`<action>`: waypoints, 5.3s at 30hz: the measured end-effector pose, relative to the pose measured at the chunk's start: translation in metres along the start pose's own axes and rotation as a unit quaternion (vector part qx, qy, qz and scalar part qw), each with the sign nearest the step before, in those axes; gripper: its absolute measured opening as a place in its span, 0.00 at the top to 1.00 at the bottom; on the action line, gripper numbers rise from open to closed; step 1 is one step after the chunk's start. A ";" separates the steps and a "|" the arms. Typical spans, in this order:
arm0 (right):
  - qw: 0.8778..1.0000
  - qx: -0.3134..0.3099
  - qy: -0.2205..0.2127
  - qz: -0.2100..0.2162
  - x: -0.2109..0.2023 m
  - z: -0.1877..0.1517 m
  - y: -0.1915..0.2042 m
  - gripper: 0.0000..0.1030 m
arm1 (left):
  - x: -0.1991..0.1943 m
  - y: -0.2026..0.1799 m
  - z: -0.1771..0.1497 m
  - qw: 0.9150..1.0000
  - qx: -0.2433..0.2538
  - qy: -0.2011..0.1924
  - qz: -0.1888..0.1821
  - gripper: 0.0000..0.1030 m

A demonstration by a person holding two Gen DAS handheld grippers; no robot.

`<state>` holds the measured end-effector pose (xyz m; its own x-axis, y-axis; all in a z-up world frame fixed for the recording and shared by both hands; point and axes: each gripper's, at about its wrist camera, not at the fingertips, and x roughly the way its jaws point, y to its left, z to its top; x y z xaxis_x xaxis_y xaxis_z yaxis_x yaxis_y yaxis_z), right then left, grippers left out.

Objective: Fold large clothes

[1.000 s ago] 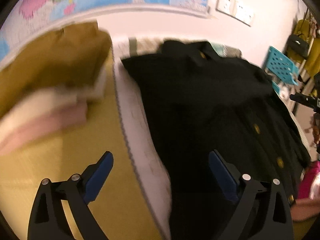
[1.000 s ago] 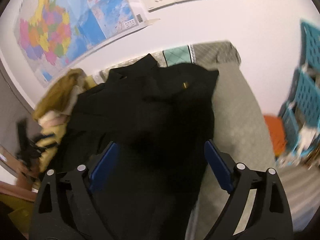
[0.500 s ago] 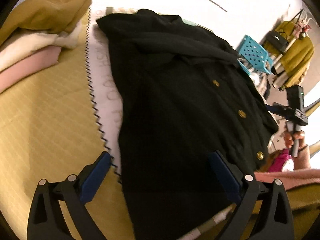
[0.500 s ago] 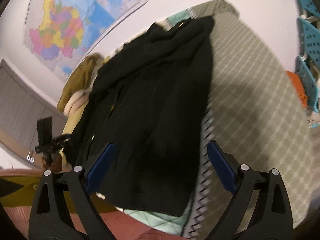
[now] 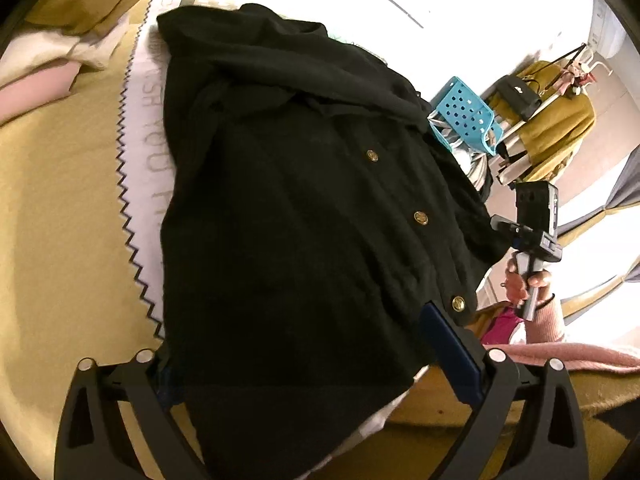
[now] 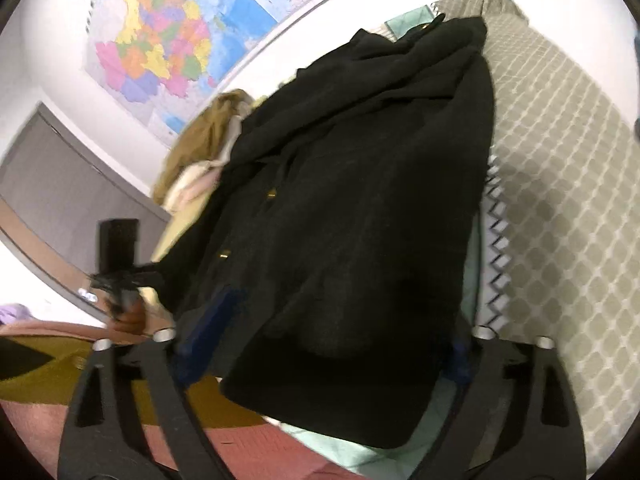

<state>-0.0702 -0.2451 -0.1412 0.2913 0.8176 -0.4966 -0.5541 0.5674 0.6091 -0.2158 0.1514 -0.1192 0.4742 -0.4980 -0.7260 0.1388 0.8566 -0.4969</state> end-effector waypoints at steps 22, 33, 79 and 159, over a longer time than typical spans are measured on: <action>0.978 -0.054 -0.168 0.112 -0.097 -0.010 0.087 0.93 | -0.106 0.005 0.009 0.986 -0.066 -0.153 -0.027 0.94; 0.995 0.022 -0.063 0.073 -0.047 -0.050 0.042 0.88 | -0.057 0.058 -0.016 0.990 -0.120 -0.069 -0.026 0.90; 0.970 0.073 -0.175 0.150 -0.070 0.058 0.049 0.89 | -0.112 0.038 0.107 0.983 -0.102 -0.126 -0.091 0.93; 0.983 -0.055 -0.143 -0.105 -0.027 0.096 0.035 0.78 | -0.026 0.057 0.148 0.983 0.004 -0.143 0.119 0.87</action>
<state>-0.0229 -0.2376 -0.0474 0.6071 0.6860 -0.4009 -0.5343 0.7259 0.4331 -0.0911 0.2331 -0.0583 0.7188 -0.2268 -0.6572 0.0009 0.9456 -0.3253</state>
